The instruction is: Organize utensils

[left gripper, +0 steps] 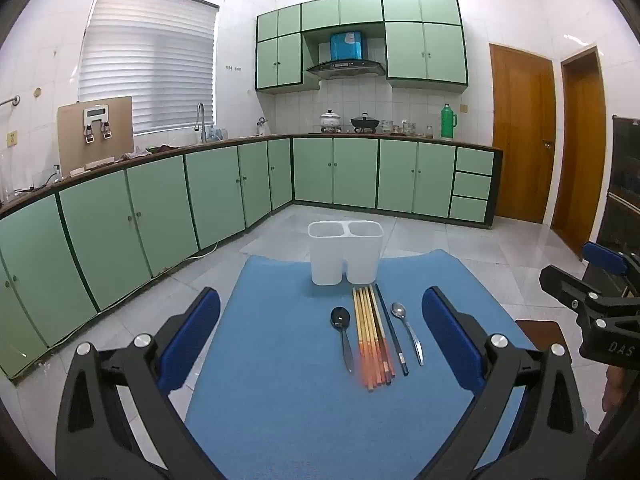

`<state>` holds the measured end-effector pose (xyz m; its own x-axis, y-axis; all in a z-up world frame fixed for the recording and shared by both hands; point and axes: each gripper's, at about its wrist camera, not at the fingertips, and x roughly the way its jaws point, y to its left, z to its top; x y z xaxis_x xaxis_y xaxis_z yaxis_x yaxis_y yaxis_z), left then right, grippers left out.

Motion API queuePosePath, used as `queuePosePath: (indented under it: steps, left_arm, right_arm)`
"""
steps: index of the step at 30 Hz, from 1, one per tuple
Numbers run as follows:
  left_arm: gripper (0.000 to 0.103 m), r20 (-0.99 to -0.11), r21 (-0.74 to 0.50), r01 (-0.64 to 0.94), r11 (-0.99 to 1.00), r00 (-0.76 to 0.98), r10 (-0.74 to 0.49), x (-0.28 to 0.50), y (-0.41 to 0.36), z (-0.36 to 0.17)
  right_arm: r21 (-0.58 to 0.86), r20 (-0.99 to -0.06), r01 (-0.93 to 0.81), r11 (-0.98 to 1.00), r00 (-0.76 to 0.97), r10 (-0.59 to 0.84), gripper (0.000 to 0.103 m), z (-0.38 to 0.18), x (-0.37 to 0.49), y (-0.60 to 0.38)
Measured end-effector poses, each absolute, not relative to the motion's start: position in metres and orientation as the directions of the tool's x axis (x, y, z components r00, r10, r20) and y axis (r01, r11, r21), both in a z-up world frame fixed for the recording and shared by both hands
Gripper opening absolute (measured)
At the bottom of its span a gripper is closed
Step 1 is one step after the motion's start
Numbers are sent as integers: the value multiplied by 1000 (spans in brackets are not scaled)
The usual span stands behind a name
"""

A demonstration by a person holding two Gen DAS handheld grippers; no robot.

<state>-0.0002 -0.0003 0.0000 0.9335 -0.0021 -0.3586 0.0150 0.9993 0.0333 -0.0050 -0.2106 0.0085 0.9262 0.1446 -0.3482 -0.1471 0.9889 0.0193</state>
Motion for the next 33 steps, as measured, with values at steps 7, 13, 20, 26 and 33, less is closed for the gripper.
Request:
queuePosePath:
  steps: [7,13,20,26,33]
  left_arm:
    - [98,-360,33,18,999,933,-5,0,-2,1]
    - [98,-361,24,10,1000,933,-1,4,4,-10]
    - [98,-359,29,8,1000,933,3,3,2,-5]
    - [98,-358,28,9,1000,934,2,3,2,-6]
    - [98,-359,31,9,999,934,3,-2,1,1]
  right_arm:
    - [20,-348,-147,989,926,145,97,9,-5,-211]
    - [21,-349,-145,989,926,143,97,9,-4,-210]
    - [24,-349,-148,989,926,147,97,9,-5,-211]
    - [25,-349,-149,989,925,148,97,9,-5,-211]
    - [26,-351,-148,989,925,148,97,9,-6,-211]
